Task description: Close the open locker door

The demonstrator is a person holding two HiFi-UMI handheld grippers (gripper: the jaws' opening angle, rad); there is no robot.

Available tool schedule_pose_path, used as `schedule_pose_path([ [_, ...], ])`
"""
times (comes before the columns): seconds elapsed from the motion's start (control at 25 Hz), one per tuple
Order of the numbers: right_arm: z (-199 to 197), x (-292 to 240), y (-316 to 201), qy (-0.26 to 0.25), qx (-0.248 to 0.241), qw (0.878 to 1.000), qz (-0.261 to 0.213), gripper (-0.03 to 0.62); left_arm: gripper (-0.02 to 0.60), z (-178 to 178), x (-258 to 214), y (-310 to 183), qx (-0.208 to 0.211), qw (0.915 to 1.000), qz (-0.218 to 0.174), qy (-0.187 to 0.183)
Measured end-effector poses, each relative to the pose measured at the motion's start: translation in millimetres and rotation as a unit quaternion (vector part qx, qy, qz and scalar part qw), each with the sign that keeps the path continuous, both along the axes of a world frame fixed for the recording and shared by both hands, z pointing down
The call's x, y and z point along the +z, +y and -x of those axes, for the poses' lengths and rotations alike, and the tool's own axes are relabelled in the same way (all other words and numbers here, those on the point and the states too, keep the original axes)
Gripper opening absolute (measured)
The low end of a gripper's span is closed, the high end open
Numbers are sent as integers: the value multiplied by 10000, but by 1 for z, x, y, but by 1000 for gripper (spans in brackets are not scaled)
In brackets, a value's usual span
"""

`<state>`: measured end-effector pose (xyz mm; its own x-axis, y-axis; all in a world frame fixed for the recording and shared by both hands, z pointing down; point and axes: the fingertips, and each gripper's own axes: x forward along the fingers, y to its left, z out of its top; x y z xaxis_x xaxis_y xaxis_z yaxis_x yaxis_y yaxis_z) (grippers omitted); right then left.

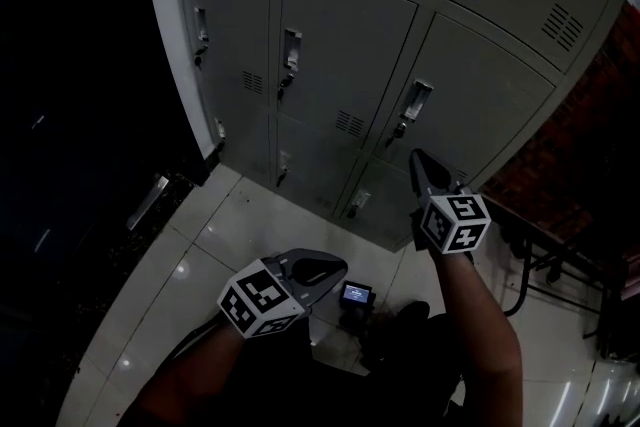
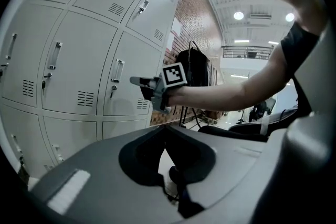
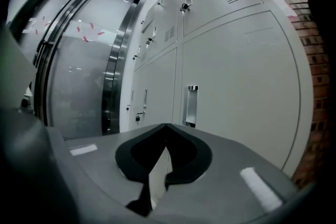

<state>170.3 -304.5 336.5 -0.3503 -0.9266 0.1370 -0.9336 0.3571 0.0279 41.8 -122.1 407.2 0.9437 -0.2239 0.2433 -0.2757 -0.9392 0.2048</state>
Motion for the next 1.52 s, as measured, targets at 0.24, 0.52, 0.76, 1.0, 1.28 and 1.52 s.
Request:
schedule_pose_path([
  [0.24,-12,-5,75,-195,-266,9995,-8,2,12,-2,1,1,27,10000,-16,-24],
  [0.52,-23,10,163,-509,-420,9976,231,2,12,-4,-1,3,80,10000,-32,13],
  [0.76,-29,41,213,-687,-559,9945,561,2,12,-6,1,4,97,9999,-79,-88],
  [1.0,-20,58,233,-716,-925,9913,604,2,12,-8,3,6,107,9997,-108,-176],
  [1.28,-12,62,239,-485,-1253,9893,566,2,12,-8,4,6,107,9996,-113,-249],
  [1.52,-12,65,237,-625,-1292,9871,710,2,12,-7,6,5,87,9994,-107,-308],
])
